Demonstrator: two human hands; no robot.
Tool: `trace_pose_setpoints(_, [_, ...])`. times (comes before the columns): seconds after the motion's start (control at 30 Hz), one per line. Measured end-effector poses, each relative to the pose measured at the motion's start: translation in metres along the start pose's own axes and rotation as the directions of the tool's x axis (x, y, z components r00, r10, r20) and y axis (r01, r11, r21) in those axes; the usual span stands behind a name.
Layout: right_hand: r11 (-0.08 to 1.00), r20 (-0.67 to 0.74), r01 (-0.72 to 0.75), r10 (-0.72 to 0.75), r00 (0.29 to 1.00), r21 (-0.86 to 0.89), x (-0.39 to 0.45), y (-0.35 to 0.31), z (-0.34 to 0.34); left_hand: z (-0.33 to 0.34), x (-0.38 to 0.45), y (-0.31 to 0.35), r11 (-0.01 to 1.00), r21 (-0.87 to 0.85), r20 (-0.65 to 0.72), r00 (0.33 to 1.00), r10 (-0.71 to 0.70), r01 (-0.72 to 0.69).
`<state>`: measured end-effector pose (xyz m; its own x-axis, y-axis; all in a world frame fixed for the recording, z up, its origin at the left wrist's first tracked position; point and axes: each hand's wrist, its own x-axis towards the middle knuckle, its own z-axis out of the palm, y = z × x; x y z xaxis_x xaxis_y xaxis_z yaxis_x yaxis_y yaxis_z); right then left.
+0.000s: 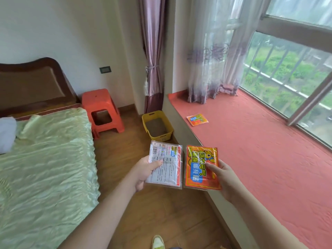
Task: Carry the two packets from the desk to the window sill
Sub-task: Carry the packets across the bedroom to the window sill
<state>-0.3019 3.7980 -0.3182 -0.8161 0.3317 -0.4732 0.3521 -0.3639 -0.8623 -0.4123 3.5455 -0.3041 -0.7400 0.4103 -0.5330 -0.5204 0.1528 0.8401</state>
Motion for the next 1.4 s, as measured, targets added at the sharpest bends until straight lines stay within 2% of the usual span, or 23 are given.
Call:
trace_pose_setpoints(0.23, [1.000, -0.046, -0.008, 0.008, 0.999, -0.003, 0.077, -0.035, 0.047, -0.054, 0.066, 0.049, 1.000, -0.013, 0.027, 1.000, 0.010, -0.010])
trace_pose_setpoints(0.5, [1.000, -0.053, -0.026, 0.026, 0.998, -0.008, 0.156, -0.064, 0.066, -0.073, 0.142, 0.092, 1.000, -0.027, 0.026, 1.000, -0.008, 0.008])
trace_pose_setpoints(1.03, [0.996, -0.005, -0.075, 0.075, 0.997, 0.048, 0.338, -0.165, 0.060, -0.038, 0.334, 0.209, 0.996, 0.076, 0.056, 0.997, -0.050, 0.045])
trace_pose_setpoints(1.4, [0.990, -0.097, -0.095, 0.105, 0.990, 0.104, 0.425, -0.202, 0.061, -0.039, 0.448, 0.266, 0.993, 0.088, 0.110, 0.990, -0.090, 0.080])
